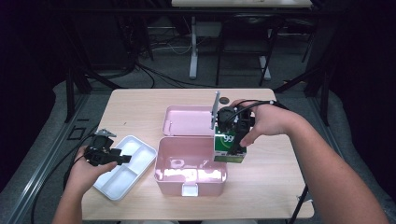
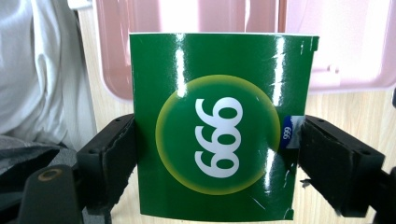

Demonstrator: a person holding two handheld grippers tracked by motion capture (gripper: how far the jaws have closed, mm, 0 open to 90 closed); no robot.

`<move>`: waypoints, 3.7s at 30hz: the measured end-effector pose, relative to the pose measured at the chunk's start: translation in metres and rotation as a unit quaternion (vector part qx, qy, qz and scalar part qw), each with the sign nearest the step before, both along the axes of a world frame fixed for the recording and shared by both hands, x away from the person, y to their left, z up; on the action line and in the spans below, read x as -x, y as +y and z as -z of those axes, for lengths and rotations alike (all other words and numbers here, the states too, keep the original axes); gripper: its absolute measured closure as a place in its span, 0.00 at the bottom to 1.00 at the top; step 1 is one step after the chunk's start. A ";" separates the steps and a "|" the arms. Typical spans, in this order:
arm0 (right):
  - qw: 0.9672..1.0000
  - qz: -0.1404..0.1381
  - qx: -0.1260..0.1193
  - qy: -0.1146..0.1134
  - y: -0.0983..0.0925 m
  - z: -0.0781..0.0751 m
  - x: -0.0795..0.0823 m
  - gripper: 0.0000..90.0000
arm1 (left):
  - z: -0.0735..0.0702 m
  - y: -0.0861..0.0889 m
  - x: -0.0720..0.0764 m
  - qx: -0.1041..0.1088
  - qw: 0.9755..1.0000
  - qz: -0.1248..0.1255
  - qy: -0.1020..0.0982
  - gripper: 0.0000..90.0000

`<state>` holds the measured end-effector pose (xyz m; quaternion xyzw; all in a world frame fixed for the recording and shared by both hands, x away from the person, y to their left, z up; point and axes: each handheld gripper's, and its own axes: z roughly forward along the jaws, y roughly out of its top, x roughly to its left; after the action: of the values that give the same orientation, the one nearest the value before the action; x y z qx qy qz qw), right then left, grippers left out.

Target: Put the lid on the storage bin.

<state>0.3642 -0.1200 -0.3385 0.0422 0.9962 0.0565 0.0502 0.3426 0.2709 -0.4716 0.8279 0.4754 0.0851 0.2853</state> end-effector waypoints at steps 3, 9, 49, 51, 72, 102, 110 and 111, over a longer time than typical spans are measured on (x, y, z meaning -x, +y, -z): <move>1.000 -0.005 -0.001 0.000 0.008 0.000 -0.001 0.18 | 0.000 0.000 0.000 0.000 1.000 0.000 0.000 0.51; 1.000 -0.014 -0.003 0.002 0.020 0.002 -0.002 0.18 | 0.000 0.000 0.000 0.000 1.000 0.001 0.000 0.51; 0.999 -0.019 0.017 0.021 0.048 0.045 -0.005 0.18 | 0.001 -0.001 -0.001 0.000 1.000 0.001 0.001 0.51; 0.999 -0.016 0.018 0.021 0.050 0.047 -0.005 0.18 | 0.001 -0.001 -0.001 0.000 1.000 0.001 0.001 0.51; 0.999 -0.009 0.018 0.032 0.052 0.077 -0.010 0.18 | 0.003 -0.002 -0.002 0.000 1.000 0.002 0.003 0.51; 0.999 -0.008 0.017 0.041 0.048 0.114 -0.016 0.17 | 0.005 -0.002 -0.003 -0.001 1.000 0.002 0.006 0.51; 0.999 -0.004 0.013 0.046 0.048 0.122 -0.018 0.17 | 0.005 -0.002 -0.003 -0.002 1.000 0.003 0.009 0.51; 0.999 -0.004 0.013 0.046 0.048 0.123 -0.018 0.17 | 0.005 -0.002 -0.003 -0.002 1.000 0.003 0.009 0.51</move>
<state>0.3822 -0.0724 -0.4615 0.0405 0.9983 0.0421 0.0043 0.3457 0.2693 -0.4771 0.8303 0.4755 0.0781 0.2798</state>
